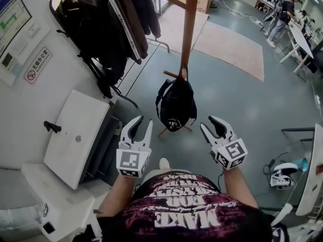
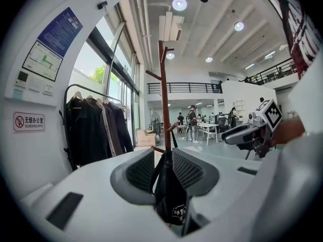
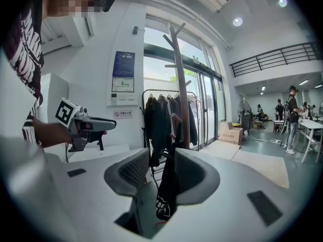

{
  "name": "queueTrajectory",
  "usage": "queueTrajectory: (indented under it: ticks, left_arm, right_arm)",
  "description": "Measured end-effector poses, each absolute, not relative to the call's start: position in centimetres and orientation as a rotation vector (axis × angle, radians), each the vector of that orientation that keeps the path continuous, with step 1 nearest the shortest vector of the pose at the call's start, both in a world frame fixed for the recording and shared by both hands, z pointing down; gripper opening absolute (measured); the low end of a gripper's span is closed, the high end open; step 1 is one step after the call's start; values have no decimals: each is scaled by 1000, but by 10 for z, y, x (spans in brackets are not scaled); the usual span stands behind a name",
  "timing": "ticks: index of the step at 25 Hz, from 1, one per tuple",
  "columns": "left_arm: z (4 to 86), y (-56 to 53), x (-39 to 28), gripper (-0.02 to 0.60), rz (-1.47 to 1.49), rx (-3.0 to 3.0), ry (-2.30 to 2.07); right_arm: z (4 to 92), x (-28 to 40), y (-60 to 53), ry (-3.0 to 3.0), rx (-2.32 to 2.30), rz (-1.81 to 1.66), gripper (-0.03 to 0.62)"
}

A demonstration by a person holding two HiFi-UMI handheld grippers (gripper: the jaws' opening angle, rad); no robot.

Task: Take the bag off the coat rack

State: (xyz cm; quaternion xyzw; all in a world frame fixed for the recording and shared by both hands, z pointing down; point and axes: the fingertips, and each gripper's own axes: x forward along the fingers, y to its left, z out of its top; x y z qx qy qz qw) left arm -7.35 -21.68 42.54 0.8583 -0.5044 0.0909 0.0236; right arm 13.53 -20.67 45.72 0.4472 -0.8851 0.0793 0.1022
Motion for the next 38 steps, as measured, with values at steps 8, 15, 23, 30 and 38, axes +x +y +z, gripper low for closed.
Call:
queueTrajectory:
  ticks: [8, 15, 23, 30, 38]
  left_arm:
    - [422, -252, -93, 103, 256, 2697, -1521]
    - [424, -270, -108, 103, 229, 2732, -1467]
    - [428, -270, -104, 103, 175, 2740, -1393]
    - [429, -273, -104, 103, 166, 2750, -1379]
    - [430, -282, -85, 103, 153, 2741, -1356]
  right_arm:
    - [454, 116, -237, -2590, 1370, 209, 156]
    - [456, 88, -243, -2573, 1382, 208, 156]
    - [452, 85, -241, -2529, 1397, 222, 158]
    - [452, 73, -247, -2516, 1362, 182, 161]
    - [459, 94, -261, -2496, 1394, 216, 153]
